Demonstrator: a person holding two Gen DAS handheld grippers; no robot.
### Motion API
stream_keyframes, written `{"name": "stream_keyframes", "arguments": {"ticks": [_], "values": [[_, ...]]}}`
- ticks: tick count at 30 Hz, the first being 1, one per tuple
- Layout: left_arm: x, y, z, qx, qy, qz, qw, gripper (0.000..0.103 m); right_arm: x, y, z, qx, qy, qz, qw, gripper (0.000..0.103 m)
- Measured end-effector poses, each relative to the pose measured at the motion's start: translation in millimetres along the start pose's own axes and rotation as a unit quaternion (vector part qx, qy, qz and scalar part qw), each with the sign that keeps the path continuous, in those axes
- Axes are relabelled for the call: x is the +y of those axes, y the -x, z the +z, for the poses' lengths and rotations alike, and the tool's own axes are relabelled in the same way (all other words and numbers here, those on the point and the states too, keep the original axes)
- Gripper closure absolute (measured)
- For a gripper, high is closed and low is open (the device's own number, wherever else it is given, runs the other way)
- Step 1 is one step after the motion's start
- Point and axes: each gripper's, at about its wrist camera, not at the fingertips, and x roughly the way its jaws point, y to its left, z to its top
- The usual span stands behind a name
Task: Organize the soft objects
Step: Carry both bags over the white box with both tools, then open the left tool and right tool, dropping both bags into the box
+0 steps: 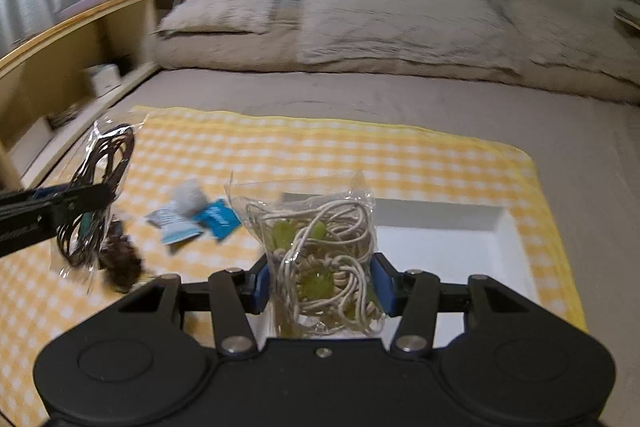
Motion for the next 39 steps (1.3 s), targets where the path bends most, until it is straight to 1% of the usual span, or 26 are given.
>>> {"name": "stream_keyframes", "arguments": {"ticks": [3,6,12,16,19,23,27,30,32,34,39], "values": [[-14.9,-14.9,-9.4,0.03,0.013,-0.02,0.9993,0.072,-15.5,-5.1,-5.0,0.013,-0.018,-0.015,1.0,0.052],[-25.2,-29.5,-19.8,0.058,0.036,-0.037,0.997,0.072,-27.5,-16.3,-10.2,0.04,-0.036,-0.027,0.998,0.052],[-39.8,-60.0,-35.7,0.096,0.078,-0.059,0.9905,0.072,-42.1,-33.2,-25.3,0.086,-0.071,-0.025,0.993,0.052],[-47.8,-78.7,-44.0,0.124,0.105,-0.073,0.984,0.072,-49.4,-38.1,-29.5,0.099,-0.092,-0.024,0.991,0.051],[-51.3,-89.6,-49.8,0.132,0.114,-0.074,0.9819,0.072,-53.9,-41.3,-32.6,0.106,-0.098,-0.028,0.989,0.051],[-51.7,-98.6,-53.1,0.129,0.104,-0.06,0.9843,0.072,-57.7,-50.4,-37.7,0.123,-0.099,-0.036,0.987,0.051],[-48.8,-106.2,-56.5,0.136,0.106,-0.05,0.9837,0.071,-65.2,-58.3,-39.4,0.132,-0.097,-0.047,0.985,0.051],[-48.8,-110.1,-60.9,0.144,0.102,-0.048,0.9832,0.067,-73.8,-64.0,-40.8,0.138,-0.102,-0.059,0.983,0.051],[-49.2,-111.7,-63.1,0.145,0.098,-0.048,0.9834,0.054,-77.4,-68.0,-42.3,0.144,-0.103,-0.064,0.982,0.051],[-50.2,-112.2,-64.0,0.145,0.095,-0.042,0.9839,0.046,-78.7,-71.2,-43.7,0.149,-0.1,-0.068,0.981,0.051],[-49.1,-111.4,-63.1,0.15,0.093,-0.041,0.9833,0.045,-79.2,-78.8,-47.0,0.158,-0.087,-0.078,0.98,0.051]]}}
